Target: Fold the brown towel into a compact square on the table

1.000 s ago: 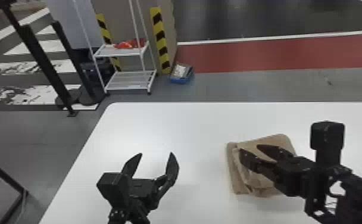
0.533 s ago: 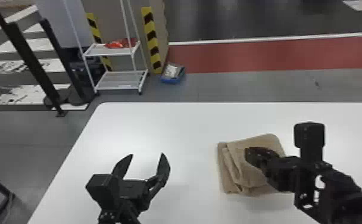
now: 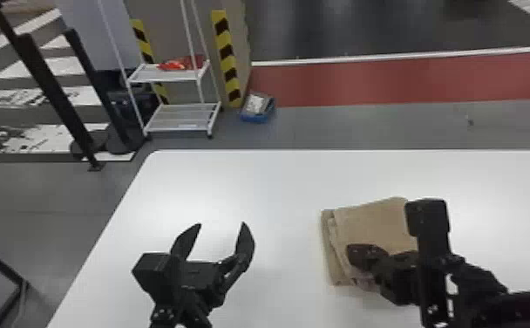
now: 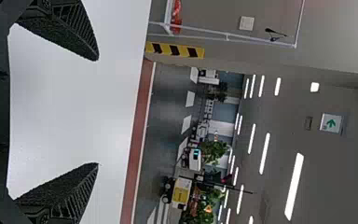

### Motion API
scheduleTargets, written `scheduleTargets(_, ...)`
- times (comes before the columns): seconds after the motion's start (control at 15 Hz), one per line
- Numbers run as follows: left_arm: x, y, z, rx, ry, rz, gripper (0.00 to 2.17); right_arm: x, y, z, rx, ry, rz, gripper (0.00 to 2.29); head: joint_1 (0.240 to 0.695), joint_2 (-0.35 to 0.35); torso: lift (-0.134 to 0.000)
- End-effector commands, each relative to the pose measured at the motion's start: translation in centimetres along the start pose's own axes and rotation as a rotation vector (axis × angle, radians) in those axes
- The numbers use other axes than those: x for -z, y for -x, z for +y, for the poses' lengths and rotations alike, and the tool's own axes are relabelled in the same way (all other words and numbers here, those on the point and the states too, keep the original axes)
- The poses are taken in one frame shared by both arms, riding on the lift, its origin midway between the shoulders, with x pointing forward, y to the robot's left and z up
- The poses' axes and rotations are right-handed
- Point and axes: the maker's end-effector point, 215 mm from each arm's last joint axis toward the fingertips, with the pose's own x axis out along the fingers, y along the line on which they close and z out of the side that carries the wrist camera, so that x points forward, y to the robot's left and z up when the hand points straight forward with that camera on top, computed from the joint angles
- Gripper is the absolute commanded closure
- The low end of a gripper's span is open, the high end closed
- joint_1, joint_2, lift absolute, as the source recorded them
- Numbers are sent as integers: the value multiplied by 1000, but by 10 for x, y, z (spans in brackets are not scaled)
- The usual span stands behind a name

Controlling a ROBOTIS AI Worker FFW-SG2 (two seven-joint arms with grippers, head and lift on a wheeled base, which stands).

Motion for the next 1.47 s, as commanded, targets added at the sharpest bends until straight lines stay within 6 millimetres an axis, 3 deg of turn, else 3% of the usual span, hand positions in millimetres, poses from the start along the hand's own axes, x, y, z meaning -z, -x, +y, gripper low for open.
scheduleTargets(0.0, 0, 0, 0, 1, -1, -1, 70, 13, -5, 24, -53, 5, 34, 2223, 695, 198, -114)
scheduleTargets(0.27, -1, 0, 0, 1, -1, -2, 70, 27, 10, 61, -159, -10, 53, 2223, 695, 249, -114)
scheduleTargets(0.4, -1, 0, 1, -1, -2, -1, 70, 25, 25, 65, -182, -27, 29, 2223, 695, 266, -114)
scheduleTargets(0.53, -1, -1, 1, 0, -2, -2, 70, 9, 47, 50, -165, -42, -39, 2219, 695, 273, -114)
scheduleTargets(0.67, -1, -2, -1, 3, 1, -2, 70, 9, 57, 18, -105, -57, -64, 2219, 695, 251, -114)
scheduleTargets(0.93, 0, -2, -5, 9, 3, -1, 70, 26, 48, -35, -23, -81, -57, 2219, 695, 182, -114)
scheduleTargets(1.07, 1, -2, -4, 7, 4, 2, 70, 40, 39, -44, -10, -89, -27, 2219, 695, 142, -114)
scheduleTargets(1.2, 1, -1, -4, 7, 3, 2, 70, 35, 39, -47, -9, -83, -48, 2223, 695, 132, -114)
scheduleTargets(1.4, 2, 0, -3, 4, 2, 1, 70, 3, 76, -44, -37, -115, -129, 2223, 695, 126, -114)
